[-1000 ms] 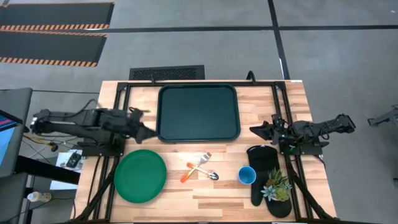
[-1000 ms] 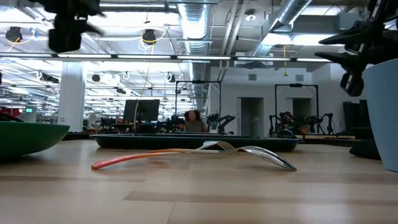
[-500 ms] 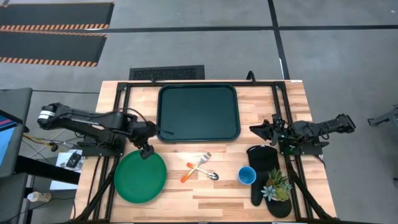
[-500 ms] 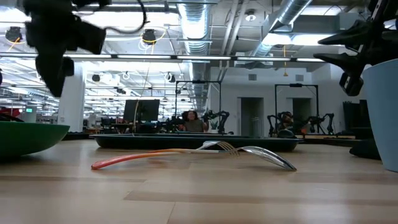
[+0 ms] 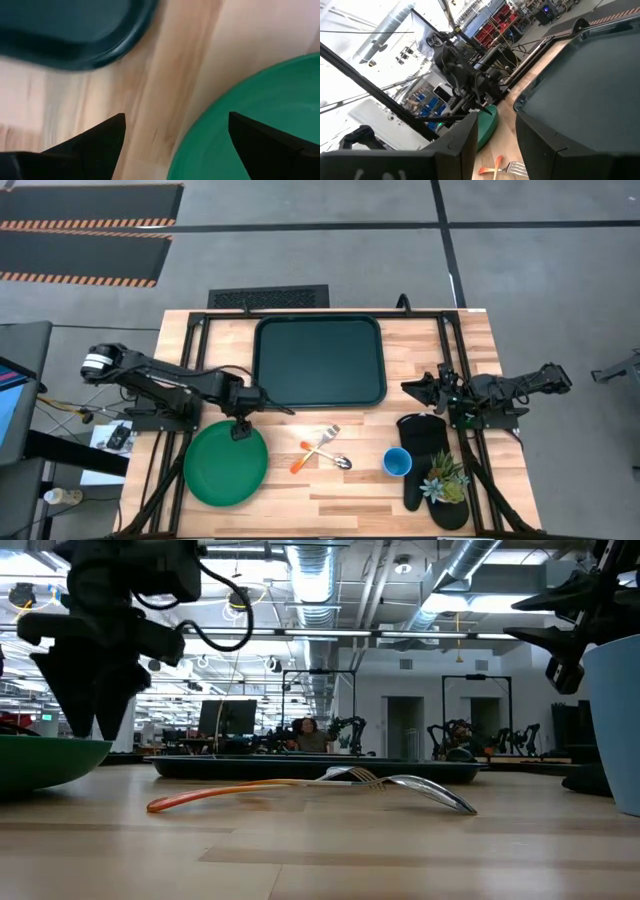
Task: Pick and place plate/cup/fork/spoon on tray
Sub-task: Put the green plate on the black tray
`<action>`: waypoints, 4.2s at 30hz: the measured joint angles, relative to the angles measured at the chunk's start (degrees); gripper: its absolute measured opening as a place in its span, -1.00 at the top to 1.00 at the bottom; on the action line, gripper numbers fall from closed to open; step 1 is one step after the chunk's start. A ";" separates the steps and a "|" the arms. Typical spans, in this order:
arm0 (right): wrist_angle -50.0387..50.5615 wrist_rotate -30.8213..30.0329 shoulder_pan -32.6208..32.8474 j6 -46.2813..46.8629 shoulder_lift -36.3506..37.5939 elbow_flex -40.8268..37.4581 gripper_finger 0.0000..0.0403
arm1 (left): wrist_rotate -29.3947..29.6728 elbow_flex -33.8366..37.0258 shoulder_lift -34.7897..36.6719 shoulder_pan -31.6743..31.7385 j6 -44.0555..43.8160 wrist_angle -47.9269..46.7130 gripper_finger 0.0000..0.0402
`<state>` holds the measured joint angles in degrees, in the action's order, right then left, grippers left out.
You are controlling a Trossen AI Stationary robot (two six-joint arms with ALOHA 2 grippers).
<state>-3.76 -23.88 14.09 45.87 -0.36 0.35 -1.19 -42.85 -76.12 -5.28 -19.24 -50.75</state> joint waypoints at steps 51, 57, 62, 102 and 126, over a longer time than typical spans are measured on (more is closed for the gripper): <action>0.01 0.01 0.00 -1.38 0.00 -0.01 0.32 | -18.17 -12.05 -11.17 -1.09 -0.80 -5.98 1.00; 0.01 0.01 0.00 -1.52 0.00 0.00 0.32 | -19.13 -18.21 -11.17 -1.07 -3.17 -13.72 1.00; 0.01 0.00 0.02 -1.53 0.00 -0.01 0.33 | -18.95 -24.51 -11.17 0.24 -7.96 -16.44 1.00; -0.01 -0.20 0.00 -2.85 0.00 0.00 0.34 | -3.45 -35.44 -33.20 26.33 -37.18 19.08 1.00; -0.01 -0.22 0.00 -2.88 0.00 -0.01 0.32 | -5.57 -35.43 -33.79 26.49 -36.95 22.26 0.57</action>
<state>-3.77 -24.10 14.09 42.98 -0.36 0.34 -6.75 -78.28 -109.91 21.21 -56.18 -28.49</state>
